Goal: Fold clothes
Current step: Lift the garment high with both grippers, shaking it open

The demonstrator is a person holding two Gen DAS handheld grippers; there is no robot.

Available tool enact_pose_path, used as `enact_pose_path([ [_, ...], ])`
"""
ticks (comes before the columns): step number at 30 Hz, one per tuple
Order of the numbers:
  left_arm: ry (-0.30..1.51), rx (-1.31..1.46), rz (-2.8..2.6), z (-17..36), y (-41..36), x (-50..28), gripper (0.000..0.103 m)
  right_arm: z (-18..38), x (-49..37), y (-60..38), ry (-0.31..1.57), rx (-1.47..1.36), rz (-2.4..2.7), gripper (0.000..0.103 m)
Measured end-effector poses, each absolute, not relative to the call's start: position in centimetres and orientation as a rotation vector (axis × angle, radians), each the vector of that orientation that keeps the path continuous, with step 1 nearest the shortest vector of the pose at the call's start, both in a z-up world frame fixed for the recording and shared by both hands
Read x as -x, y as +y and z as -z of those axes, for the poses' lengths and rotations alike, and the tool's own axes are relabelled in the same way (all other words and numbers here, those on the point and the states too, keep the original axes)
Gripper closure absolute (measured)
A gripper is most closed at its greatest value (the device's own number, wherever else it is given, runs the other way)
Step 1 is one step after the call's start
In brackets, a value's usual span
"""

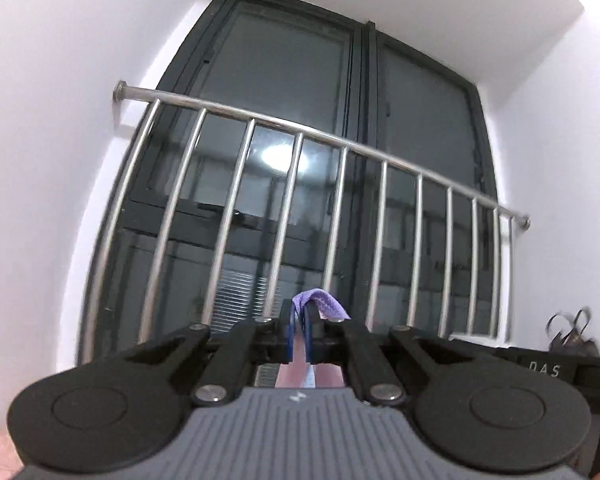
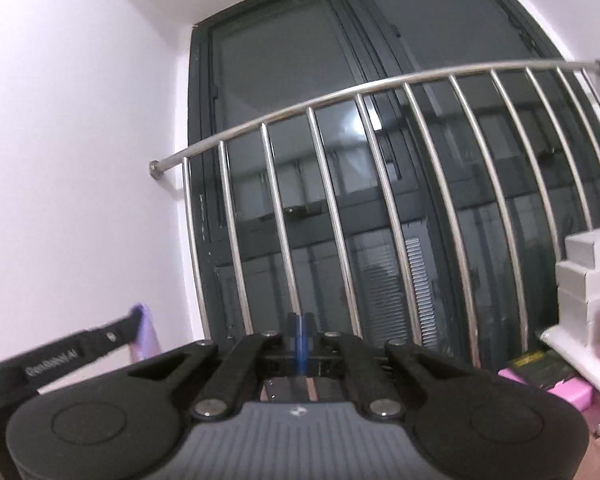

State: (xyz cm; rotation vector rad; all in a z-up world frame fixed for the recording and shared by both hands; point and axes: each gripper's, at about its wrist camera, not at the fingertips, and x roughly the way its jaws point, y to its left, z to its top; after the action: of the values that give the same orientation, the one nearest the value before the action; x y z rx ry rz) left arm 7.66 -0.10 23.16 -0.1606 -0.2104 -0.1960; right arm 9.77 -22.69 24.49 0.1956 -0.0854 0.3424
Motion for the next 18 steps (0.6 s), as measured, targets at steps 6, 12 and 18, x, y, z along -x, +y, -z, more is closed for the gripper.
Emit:
enact_pose_path([
  [6, 0.035, 0.155, -0.007, -19.7, 1.2, -16.4, 0.099, -21.9, -16.3, -20.7, 0.192, -0.101, -0.434, 0.054],
  [12, 0.109, 0.233, 0.003, -18.3, 3.6, -19.2, 0.099, -16.2, -21.7, -17.1, 0.366, -0.002, -0.723, 0.012],
  [18, 0.028, 0.261, 0.078, -20.1, 4.7, -15.9, 0.099, -11.4, -25.7, -15.5, 0.589, -0.086, -0.797, 0.021],
])
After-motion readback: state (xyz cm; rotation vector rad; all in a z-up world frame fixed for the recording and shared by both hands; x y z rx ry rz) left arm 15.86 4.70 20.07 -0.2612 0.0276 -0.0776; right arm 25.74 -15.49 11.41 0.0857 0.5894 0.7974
